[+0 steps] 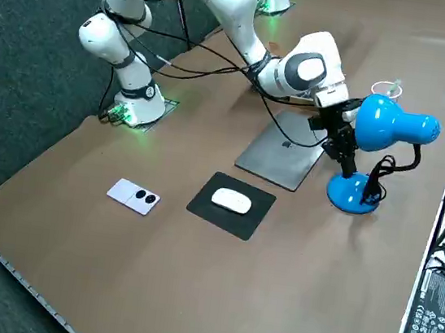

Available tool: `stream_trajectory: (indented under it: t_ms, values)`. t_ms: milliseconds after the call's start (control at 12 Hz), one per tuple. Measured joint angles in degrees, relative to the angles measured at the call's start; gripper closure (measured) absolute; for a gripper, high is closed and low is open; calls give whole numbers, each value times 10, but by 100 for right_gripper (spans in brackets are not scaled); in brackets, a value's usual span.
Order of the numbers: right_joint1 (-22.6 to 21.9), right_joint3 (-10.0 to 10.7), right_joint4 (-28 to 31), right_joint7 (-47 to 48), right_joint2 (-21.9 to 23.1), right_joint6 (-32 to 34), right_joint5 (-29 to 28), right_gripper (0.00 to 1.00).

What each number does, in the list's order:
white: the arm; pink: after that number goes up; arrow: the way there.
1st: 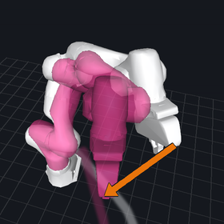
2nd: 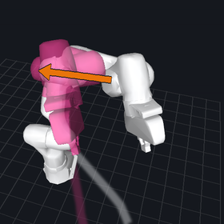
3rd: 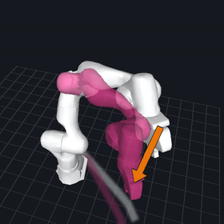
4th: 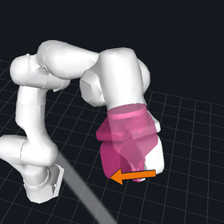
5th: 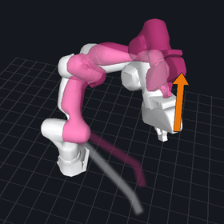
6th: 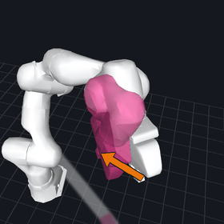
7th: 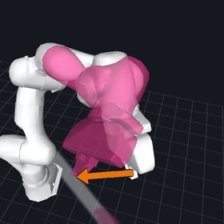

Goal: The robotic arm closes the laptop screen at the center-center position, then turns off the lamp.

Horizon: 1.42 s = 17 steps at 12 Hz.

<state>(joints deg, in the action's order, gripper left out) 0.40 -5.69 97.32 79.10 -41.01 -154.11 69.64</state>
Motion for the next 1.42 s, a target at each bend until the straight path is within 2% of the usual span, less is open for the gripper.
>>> stream_trajectory:
  t_ms: [833,1417]
  values:
    - [2,0,-1,0,-2,-13,8,98]
    - [6,0,-22,0,-17,-30,20,98]
